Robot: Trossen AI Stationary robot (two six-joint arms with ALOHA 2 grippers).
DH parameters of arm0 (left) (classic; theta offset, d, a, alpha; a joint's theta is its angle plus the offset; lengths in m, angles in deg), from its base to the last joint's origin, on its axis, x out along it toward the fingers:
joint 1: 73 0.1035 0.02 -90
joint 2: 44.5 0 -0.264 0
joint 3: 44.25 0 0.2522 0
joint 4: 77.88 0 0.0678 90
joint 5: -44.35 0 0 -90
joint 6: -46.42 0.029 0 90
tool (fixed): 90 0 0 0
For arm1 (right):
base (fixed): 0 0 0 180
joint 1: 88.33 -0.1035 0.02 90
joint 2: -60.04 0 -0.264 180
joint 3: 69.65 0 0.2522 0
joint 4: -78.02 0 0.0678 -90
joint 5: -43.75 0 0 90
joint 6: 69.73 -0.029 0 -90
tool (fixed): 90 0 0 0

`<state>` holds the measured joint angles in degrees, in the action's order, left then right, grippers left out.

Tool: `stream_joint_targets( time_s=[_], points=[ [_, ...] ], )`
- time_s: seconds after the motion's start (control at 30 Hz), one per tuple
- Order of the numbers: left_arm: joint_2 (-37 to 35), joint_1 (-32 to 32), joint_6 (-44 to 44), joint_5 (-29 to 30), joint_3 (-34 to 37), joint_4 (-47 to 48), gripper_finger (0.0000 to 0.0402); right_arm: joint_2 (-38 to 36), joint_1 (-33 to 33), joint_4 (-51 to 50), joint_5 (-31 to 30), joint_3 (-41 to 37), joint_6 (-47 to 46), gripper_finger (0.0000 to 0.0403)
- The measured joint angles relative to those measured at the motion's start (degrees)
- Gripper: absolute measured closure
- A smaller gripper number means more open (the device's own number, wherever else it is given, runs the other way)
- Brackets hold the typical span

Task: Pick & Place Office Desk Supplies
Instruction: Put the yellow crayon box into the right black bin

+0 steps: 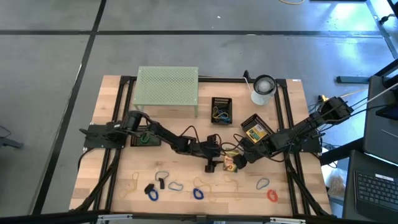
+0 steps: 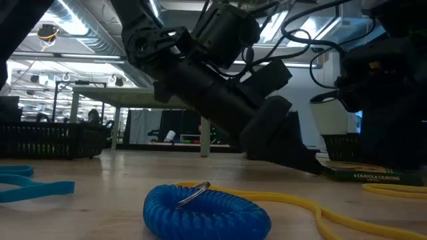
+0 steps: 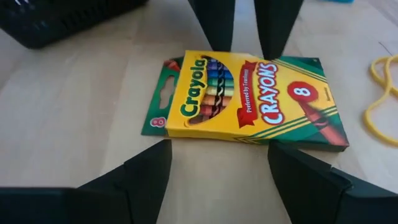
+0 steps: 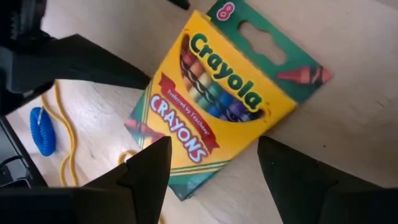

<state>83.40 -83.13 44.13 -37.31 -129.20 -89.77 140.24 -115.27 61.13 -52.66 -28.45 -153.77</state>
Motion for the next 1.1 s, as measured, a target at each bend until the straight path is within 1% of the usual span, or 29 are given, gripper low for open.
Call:
stream_joint_targets(
  time_s=[0.1, 0.3, 0.53, 0.77, 0.9, 0.97, 1.1],
  points=[
    [0.0, 0.0, 0.6, -0.2, 0.0, -3.0, 0.0139, 0.0, 0.0, -0.2, 0.0, 0.0, 0.1, 0.016],
    [0.0, 0.0, 0.6, -0.2, 0.0, -5.7, 0.0139, 0.0, 0.0, 0.0, -1.5, -0.1, 1.1, 0.016],
    [-0.1, 0.0, 0.8, -0.1, 0.0, -7.2, 0.0139, 0.0, 0.0, 1.3, -1.9, -0.2, 2.7, 0.016],
    [-1.3, 0.0, 3.2, -0.3, 0.0, -7.1, 0.0139, 0.1, 0.0, 2.7, -2.1, -0.3, 5.9, 0.016],
    [-3.1, -0.1, 4.4, -0.7, 0.0, -7.9, 0.0139, 0.1, 0.0, 5.2, -3.2, -0.3, 8.4, 0.016],
    [-3.7, 0.0, 5.0, -0.9, -0.3, -8.4, 0.0139, 0.1, 0.1, 8.5, -5.0, 0.2, 10.6, 0.016],
    [-3.8, -0.1, 4.9, -1.2, -0.2, -8.2, 0.0139, 0.0, 0.8, 11.0, -5.4, 0.1, 13.1, 0.016]
  ],
)
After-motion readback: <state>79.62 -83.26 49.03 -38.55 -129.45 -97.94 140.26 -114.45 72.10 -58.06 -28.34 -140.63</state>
